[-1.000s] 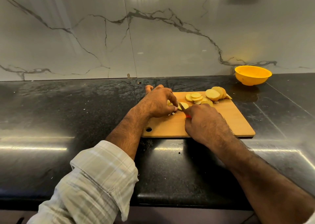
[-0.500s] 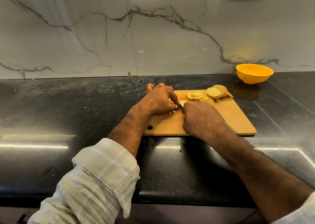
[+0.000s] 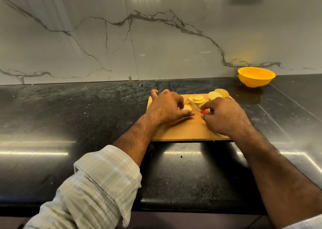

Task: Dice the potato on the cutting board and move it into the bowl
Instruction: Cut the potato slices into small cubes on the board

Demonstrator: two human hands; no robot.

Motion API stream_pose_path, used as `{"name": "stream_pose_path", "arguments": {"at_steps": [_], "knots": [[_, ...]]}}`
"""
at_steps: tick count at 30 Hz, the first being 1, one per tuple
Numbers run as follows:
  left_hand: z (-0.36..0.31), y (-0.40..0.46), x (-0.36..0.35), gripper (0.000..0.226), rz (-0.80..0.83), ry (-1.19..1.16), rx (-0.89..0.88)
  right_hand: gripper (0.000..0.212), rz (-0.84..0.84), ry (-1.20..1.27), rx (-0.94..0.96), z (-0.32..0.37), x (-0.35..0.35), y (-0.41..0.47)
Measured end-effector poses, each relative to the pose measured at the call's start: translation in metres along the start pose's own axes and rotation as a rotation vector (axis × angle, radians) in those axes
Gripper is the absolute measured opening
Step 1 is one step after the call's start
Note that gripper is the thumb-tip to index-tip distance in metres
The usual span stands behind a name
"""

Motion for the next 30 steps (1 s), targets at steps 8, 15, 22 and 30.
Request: {"name": "stream_pose_path", "arguments": {"at_steps": [8, 15, 22, 30], "knots": [[-0.015, -0.001, 0.000, 0.042, -0.066, 0.050, 0.073, 0.044, 0.066, -0.083, 0.000, 0.001, 0.001, 0.000], [0.010, 0.000, 0.005, 0.027, 0.034, -0.074, 0.049, 0.045, 0.069, -0.087, -0.003, -0.001, 0.003, 0.000], [0.000, 0.001, 0.007, 0.012, 0.077, 0.052, 0.090, 0.045, 0.069, -0.094, 0.003, 0.000, 0.002, -0.001], [0.001, 0.002, 0.006, 0.011, 0.086, 0.034, 0.114, 0.046, 0.082, -0.090, 0.022, 0.004, 0.002, -0.004]]}}
Point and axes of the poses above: each hand's wrist, its own y-axis towards the middle knuckle, its own x-axis out of the back of the hand, z = x × y, the point moved 4 cm from there along y, towards the middle knuckle, and after that the axes turned 4 degrees about y, right-handed, at the moved point
